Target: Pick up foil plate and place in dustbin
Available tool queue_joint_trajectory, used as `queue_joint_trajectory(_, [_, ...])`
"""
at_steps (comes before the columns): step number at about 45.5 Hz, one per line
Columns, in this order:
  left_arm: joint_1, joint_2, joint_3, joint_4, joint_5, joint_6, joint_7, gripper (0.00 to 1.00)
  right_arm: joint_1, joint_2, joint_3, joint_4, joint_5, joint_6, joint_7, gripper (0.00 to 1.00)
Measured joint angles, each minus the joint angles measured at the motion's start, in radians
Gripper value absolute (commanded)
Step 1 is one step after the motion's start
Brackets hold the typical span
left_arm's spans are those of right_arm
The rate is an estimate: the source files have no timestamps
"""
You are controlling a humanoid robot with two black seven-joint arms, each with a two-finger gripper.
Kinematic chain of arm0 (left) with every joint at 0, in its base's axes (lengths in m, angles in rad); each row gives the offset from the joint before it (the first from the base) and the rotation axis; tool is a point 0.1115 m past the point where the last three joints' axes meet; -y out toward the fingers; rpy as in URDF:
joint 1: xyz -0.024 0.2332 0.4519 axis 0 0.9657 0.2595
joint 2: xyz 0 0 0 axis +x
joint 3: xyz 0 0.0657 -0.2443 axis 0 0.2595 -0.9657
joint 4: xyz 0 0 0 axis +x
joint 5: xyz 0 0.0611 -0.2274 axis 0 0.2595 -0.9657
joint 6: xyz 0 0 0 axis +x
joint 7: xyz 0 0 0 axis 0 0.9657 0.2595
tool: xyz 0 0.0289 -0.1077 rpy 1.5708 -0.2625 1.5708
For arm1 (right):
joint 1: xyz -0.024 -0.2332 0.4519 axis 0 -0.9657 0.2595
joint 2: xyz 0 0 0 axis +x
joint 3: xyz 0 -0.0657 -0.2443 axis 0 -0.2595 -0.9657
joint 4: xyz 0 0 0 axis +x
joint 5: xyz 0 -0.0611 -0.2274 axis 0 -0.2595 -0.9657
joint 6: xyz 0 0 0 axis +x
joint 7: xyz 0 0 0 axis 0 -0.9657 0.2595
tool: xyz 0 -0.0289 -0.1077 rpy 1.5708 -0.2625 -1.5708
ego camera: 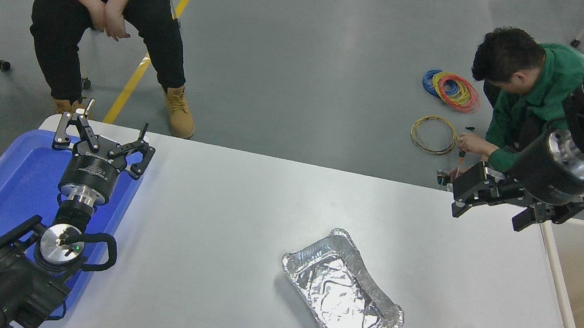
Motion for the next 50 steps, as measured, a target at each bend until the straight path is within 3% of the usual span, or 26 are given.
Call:
queue_joint_trajectory(23, [0.0,0.0,0.0,0.0,0.0,0.0,0.0,1.0,-0.291,0.005,0.018,0.115,0.133,-0.344,-0.001,1.0])
queue_joint_trajectory(50, [0.0,0.0,0.0,0.0,0.0,0.0,0.0,1.0,-0.452,0.014,0.186,0.182,0.166,-0.499,-0.001,0.99])
